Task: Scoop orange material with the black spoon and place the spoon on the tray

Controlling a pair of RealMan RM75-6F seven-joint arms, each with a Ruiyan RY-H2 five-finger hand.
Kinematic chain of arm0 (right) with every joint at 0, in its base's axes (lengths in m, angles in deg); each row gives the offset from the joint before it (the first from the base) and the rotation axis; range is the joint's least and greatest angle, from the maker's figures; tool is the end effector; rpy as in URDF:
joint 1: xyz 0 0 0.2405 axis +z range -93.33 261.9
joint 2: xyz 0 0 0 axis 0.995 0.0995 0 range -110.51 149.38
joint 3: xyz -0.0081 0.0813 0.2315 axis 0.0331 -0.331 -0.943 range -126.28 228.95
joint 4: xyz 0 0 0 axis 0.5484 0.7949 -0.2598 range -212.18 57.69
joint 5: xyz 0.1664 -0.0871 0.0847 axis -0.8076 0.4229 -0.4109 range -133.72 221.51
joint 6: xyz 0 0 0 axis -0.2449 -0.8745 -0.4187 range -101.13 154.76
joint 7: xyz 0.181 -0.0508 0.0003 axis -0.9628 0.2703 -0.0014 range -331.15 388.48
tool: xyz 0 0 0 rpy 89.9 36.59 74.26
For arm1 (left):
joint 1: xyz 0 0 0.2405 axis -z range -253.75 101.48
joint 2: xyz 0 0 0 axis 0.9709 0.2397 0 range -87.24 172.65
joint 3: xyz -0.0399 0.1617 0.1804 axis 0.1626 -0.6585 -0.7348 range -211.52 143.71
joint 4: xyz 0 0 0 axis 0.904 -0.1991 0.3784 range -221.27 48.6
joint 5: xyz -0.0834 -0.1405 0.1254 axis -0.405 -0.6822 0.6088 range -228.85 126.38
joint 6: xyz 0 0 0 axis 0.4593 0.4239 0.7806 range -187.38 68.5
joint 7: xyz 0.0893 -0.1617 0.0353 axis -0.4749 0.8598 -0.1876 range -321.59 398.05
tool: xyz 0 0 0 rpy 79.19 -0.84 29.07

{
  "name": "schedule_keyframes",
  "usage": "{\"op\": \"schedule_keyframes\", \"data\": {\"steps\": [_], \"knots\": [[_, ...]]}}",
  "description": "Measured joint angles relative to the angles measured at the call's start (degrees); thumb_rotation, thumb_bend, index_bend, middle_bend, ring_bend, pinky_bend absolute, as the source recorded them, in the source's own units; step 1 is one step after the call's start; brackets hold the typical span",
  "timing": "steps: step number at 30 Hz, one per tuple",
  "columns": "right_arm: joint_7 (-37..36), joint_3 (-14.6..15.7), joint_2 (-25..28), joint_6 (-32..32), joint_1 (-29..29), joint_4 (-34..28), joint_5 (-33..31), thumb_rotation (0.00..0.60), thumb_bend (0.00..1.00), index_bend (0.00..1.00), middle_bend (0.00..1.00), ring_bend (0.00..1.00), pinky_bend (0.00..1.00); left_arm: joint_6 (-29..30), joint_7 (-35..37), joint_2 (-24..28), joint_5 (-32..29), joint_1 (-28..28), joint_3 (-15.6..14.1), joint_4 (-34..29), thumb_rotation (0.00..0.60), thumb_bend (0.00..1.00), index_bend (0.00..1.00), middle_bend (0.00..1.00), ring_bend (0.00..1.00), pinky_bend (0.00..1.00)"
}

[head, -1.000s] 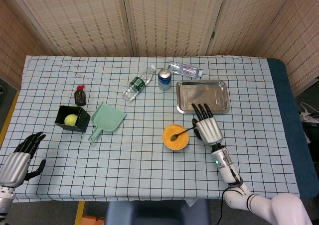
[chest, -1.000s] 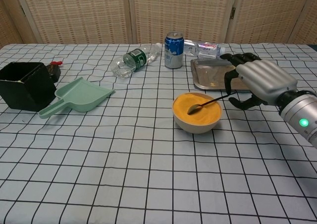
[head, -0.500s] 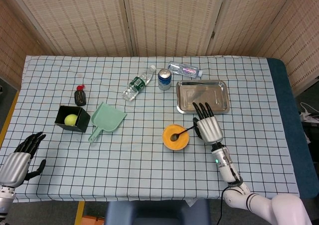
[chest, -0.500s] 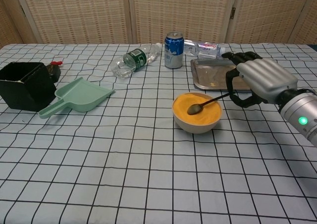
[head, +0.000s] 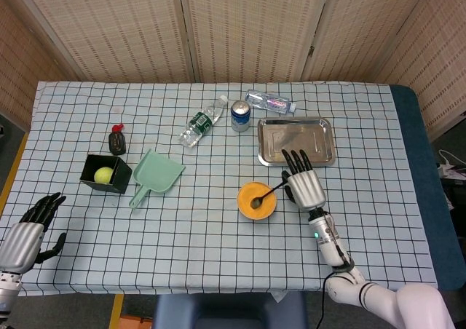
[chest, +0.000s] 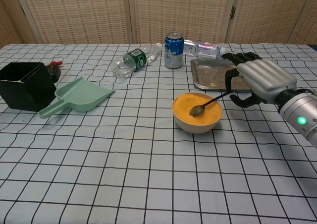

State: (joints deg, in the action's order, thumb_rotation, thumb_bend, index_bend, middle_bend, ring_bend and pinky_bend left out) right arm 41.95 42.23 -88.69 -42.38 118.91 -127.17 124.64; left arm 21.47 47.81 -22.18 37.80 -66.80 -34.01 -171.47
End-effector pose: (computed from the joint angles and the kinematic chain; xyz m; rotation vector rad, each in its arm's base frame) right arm -0.1907 -0.3764 -0.0500 1.6825 -0.6280 0.9319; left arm -0.3083 0.2385 0.1418 -1.5101 -0.9702 -0.9391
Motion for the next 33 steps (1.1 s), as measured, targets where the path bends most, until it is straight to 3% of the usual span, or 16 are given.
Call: {"op": "schedule_keyframes", "data": {"steps": [20,33], "knots": [[-0.1,-0.4,-1.1,0.5,0.4,1.9,0.2,0.6,0.39,0.51,0.0,0.0,0.0,-0.6,-0.3,0.1,-0.4,0.1,0.0,-0.1,0.6,0.46,0.0,0.0,0.0,0.17],[0.4,-0.4,-1.7,0.5,0.3,2.4,0.2,0.6,0.44,0.59,0.0,0.0,0.0,-0.7,-0.1,0.2,-0.4,0.1,0.0,-0.1,0.6,0.46,0.0,0.0,0.0,0.17]]}}
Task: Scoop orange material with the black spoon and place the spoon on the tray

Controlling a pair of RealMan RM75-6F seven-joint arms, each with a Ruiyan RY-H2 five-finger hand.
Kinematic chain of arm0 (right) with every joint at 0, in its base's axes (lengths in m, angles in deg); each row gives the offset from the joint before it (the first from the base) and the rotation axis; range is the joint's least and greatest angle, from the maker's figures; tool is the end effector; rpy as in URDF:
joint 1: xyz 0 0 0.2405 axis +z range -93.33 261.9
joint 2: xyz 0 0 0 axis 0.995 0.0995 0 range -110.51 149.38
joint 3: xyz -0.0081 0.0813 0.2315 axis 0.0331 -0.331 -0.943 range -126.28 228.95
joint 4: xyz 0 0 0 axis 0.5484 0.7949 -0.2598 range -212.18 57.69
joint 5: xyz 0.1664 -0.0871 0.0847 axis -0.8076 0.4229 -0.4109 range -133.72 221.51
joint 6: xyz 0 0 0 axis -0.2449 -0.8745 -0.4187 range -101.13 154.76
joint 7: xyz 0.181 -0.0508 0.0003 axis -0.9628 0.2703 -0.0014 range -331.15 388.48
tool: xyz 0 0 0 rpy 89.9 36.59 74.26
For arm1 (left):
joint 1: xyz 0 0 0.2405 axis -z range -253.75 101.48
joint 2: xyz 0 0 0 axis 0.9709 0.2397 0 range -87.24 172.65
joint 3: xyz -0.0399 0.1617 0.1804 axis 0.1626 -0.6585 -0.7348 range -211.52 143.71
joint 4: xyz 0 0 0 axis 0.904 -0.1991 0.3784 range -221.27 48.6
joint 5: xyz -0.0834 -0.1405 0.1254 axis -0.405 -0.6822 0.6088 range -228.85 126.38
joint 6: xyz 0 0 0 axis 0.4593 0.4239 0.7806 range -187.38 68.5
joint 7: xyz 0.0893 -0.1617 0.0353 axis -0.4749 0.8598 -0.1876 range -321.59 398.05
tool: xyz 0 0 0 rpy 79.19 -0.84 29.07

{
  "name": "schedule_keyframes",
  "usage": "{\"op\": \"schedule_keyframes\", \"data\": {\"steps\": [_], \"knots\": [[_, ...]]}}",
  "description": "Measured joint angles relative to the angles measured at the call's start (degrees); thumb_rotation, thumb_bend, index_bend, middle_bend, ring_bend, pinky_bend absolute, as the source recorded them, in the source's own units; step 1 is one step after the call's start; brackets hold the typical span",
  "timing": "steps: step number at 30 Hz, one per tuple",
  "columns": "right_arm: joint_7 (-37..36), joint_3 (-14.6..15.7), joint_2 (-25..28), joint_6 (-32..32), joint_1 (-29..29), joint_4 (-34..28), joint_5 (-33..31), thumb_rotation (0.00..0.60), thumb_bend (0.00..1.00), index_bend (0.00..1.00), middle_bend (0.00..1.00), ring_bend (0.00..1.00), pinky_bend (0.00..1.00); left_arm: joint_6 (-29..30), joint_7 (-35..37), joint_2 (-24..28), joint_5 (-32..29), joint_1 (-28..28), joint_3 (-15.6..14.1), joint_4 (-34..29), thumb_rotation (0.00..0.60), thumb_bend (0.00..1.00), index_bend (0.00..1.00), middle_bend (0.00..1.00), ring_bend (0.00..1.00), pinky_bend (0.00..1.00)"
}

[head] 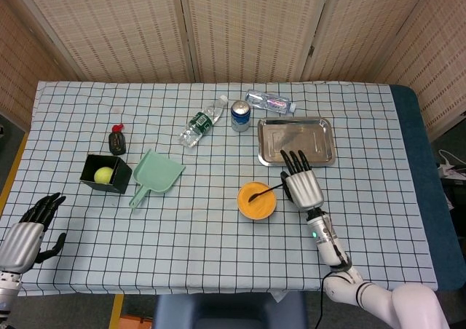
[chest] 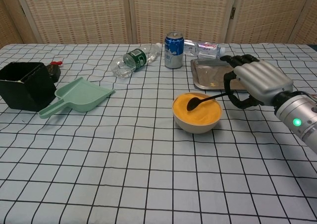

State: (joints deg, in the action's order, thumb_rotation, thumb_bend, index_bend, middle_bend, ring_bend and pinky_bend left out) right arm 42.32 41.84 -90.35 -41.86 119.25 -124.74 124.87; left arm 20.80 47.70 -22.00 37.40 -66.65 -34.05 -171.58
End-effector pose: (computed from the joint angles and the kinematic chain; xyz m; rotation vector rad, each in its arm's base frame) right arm -0.1905 -0.3782 -0.0559 1.6856 -0.6148 0.9152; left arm -0.3099 0.2391 0.1413 -1.5115 -0.9777 -0.9266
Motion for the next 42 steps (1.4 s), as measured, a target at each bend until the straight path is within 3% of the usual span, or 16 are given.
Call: {"op": "schedule_keyframes", "data": {"steps": [9,14,20,25,35,42], "knots": [[-0.2,0.0,0.3,-0.8,-0.2,-0.5,0.3,0.6,0.45,0.64,0.0,0.0,0.0,0.1,0.1,0.0,0.3,0.0,-0.1,0.0,0.6,0.46,0.0,0.0,0.0,0.17],[-1.0,0.0,0.5,-1.6,-0.3,-0.8,0.9,0.6,0.45,0.77,0.01,0.0,0.0,0.1,-0.1,-0.1,0.4,0.1,-0.1,0.1,0.6,0.46,0.0,0.0,0.0,0.17],[-1.1,0.4,2.0,-3.3,0.0,-1.8,2.8,0.6,0.5,0.91,0.12,0.0,0.0,0.2,-0.3,-0.2,0.6,0.1,-0.1,0.2,0.6,0.46,0.0,0.0,0.0,0.17],[3.4,1.0,5.6,-3.6,0.8,-5.3,4.6,0.6,0.51,0.99,0.23,0.0,0.0,0.0,-1.0,-0.5,0.8,0.2,-0.3,0.1,0.6,0.46,0.0,0.0,0.0,0.17],[17.5,1.0,16.3,-1.4,1.7,-20.5,4.8,0.6,0.52,1.0,0.34,0.05,0.02,0.0,-1.8,-0.7,1.8,0.5,-0.6,-0.5,0.6,0.46,0.0,0.0,0.0,0.17],[19.2,1.2,16.7,-0.4,1.3,-21.0,3.5,0.6,0.52,1.0,0.36,0.07,0.03,0.1,-1.8,-0.7,2.0,0.5,-0.7,-0.7,0.6,0.46,0.0,0.0,0.0,0.17]]}}
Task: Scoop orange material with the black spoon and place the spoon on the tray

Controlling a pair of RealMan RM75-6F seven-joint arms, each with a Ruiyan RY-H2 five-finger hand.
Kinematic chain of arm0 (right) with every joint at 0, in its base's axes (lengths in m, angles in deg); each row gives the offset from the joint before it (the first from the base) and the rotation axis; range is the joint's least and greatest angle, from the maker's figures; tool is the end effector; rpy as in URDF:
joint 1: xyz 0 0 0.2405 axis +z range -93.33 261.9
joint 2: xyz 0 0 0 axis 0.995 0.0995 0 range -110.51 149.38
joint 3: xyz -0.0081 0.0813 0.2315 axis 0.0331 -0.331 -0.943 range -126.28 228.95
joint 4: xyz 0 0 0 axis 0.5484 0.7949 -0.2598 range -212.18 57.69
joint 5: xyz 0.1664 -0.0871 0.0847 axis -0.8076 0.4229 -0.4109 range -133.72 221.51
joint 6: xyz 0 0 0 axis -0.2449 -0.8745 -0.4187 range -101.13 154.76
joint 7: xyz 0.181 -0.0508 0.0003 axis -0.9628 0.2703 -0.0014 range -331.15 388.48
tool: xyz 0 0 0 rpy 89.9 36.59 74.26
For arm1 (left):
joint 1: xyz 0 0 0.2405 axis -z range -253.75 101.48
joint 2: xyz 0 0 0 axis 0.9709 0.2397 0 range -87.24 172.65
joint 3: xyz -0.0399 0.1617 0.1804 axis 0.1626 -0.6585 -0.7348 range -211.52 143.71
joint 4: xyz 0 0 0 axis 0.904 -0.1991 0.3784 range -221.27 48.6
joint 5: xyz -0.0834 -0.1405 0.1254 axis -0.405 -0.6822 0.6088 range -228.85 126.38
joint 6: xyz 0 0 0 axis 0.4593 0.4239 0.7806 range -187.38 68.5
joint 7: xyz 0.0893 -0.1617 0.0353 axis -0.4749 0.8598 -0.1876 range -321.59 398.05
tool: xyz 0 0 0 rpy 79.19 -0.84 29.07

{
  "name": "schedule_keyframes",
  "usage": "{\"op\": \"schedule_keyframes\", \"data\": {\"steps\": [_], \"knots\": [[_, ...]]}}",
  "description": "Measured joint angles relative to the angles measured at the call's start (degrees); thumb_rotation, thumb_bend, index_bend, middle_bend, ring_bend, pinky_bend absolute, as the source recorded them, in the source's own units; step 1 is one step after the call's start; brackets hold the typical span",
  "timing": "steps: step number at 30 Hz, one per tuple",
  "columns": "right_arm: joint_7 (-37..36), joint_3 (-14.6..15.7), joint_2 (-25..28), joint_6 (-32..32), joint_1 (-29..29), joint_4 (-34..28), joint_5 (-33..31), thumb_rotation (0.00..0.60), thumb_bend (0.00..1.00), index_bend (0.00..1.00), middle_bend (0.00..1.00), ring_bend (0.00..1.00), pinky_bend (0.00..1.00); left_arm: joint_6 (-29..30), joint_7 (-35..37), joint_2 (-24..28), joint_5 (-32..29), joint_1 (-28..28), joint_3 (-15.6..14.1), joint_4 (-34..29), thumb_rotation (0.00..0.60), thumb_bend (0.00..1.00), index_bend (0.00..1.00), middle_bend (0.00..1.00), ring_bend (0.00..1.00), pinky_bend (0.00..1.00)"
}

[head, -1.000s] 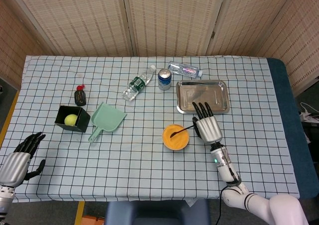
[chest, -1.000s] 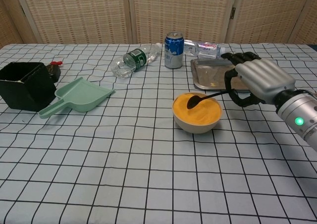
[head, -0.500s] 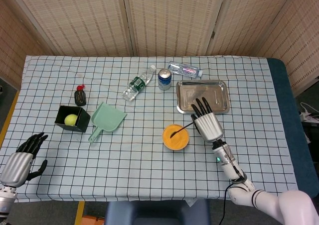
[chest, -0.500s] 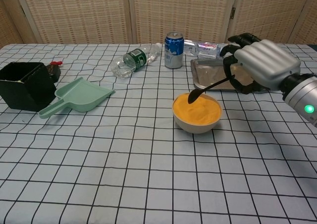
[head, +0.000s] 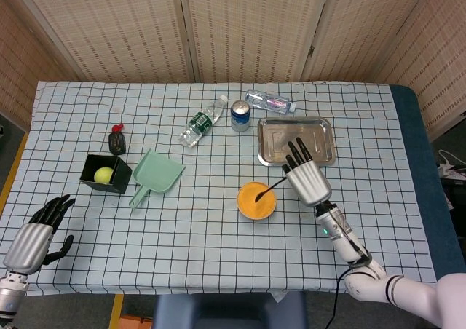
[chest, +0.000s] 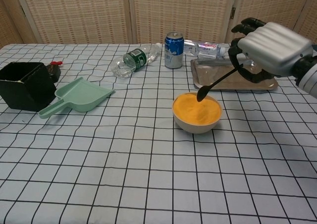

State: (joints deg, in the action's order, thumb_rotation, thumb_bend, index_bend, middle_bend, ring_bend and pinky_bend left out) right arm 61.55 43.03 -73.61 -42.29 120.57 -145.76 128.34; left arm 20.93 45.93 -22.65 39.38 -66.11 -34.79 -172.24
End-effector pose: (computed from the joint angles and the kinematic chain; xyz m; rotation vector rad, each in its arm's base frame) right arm -0.1579 -0.3749 0.0016 1.7989 -0.2423 0.8055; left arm -0.2999 0.2376 0.1311 -1.5632 -0.9584 -0.9344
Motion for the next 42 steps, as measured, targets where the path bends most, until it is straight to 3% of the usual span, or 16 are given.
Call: {"op": "schedule_keyframes", "data": {"steps": [22,30,42], "knots": [[2.9,-0.3,-12.0,-1.4,2.7,14.1,1.1,0.6,0.52,1.0,0.36,0.07,0.03,-0.3,1.6,0.3,-0.4,0.3,0.1,0.8,0.6,0.46,0.0,0.0,0.0,0.17],[2.5,1.2,-10.9,-0.2,2.6,13.4,1.9,0.6,0.52,1.0,0.36,0.07,0.03,-0.3,1.6,0.2,-0.5,0.2,0.1,0.8,0.6,0.46,0.0,0.0,0.0,0.17],[3.1,3.2,-4.1,0.6,0.9,4.5,2.5,0.6,0.52,1.0,0.36,0.07,0.03,-0.3,1.0,0.0,-0.2,0.3,0.0,0.6,0.6,0.46,0.0,0.0,0.0,0.17]]}}
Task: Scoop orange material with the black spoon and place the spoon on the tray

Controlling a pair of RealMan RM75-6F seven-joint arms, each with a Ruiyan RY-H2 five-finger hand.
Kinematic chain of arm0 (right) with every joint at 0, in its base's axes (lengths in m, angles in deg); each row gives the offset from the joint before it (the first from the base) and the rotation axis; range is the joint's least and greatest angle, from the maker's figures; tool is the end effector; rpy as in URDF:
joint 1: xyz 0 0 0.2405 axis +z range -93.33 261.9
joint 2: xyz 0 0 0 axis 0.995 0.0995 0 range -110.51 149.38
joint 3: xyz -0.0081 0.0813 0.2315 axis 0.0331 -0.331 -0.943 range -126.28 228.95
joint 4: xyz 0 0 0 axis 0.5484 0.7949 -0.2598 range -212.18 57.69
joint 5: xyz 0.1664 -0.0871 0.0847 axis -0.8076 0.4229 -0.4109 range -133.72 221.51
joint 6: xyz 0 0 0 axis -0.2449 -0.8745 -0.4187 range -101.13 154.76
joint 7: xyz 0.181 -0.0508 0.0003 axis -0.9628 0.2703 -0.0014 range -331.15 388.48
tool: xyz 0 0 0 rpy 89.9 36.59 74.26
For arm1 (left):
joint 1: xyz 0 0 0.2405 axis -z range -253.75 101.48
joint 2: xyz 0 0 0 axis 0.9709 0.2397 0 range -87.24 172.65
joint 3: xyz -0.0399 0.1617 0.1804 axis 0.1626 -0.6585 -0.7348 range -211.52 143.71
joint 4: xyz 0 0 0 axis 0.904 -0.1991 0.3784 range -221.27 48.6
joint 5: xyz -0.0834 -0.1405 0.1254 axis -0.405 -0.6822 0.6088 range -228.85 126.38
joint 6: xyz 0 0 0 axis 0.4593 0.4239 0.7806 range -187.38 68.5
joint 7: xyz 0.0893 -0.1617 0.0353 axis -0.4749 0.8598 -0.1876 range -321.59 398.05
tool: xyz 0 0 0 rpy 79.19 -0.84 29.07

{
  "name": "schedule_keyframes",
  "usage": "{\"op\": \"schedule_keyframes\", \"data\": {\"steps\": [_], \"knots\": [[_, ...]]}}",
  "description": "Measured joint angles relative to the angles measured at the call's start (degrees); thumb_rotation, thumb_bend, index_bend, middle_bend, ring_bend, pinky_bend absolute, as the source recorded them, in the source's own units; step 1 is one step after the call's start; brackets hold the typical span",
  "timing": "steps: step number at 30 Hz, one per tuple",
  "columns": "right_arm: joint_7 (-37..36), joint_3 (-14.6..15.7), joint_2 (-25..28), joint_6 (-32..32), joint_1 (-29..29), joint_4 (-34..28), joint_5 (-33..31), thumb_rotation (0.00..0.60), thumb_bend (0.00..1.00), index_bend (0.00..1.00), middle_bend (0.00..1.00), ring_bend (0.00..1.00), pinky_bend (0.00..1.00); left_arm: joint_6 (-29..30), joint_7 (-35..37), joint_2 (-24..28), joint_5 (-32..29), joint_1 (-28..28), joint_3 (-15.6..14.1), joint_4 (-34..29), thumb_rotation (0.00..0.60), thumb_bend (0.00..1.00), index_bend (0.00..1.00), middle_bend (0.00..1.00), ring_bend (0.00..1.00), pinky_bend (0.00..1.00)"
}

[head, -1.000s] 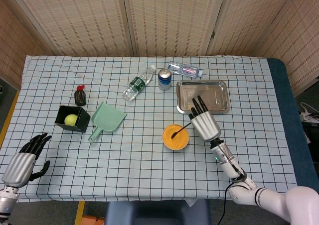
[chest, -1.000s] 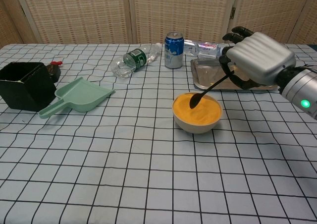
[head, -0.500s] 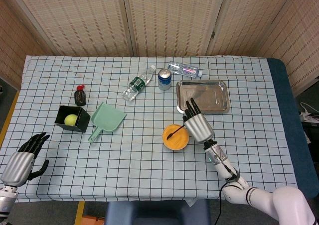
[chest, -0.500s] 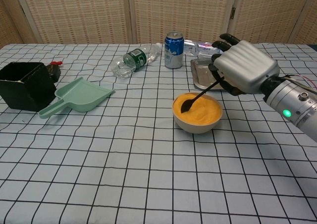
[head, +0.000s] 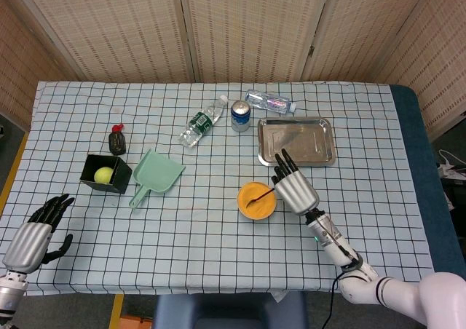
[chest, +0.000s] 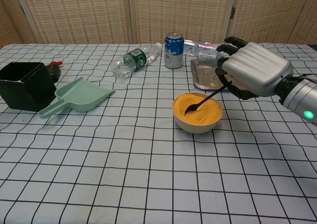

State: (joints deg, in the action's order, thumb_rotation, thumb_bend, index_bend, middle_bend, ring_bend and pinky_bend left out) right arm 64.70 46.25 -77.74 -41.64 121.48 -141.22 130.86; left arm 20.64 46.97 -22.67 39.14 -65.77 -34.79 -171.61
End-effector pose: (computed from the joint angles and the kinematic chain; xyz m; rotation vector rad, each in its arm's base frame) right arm -0.1553 -0.3632 -0.0312 1.8844 -0.1344 0.7508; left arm -0.3019 0.2398 0.1318 -1.5610 -0.9666 -0.9374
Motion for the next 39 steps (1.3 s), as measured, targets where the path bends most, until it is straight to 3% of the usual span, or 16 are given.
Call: {"op": "schedule_keyframes", "data": {"steps": [9,26,32,39], "knots": [[-1.5,-1.8,0.2,-0.4,-0.6,-1.2,-1.8,0.6,0.52,1.0,0.36,0.07,0.03,-0.1,0.0,0.0,-0.2,0.1,0.0,0.0,0.6,0.46,0.0,0.0,0.0,0.17],[-3.0,-3.8,-9.0,-2.1,2.2,12.8,-1.1,0.6,0.52,1.0,0.36,0.07,0.03,-0.9,0.6,-0.1,-1.3,0.3,0.4,0.9,0.6,0.46,0.0,0.0,0.0,0.17],[-5.0,-2.6,-9.9,-1.5,2.5,15.7,-0.2,0.6,0.52,1.0,0.36,0.07,0.03,-1.1,0.4,-0.2,-1.3,0.4,0.4,0.9,0.6,0.46,0.0,0.0,0.0,0.17],[-5.9,-0.8,-6.2,-0.6,1.9,12.0,0.8,0.6,0.52,1.0,0.36,0.1,0.03,-1.0,0.0,-0.4,-1.1,0.4,0.3,0.7,0.6,0.46,0.0,0.0,0.0,0.17]]}}
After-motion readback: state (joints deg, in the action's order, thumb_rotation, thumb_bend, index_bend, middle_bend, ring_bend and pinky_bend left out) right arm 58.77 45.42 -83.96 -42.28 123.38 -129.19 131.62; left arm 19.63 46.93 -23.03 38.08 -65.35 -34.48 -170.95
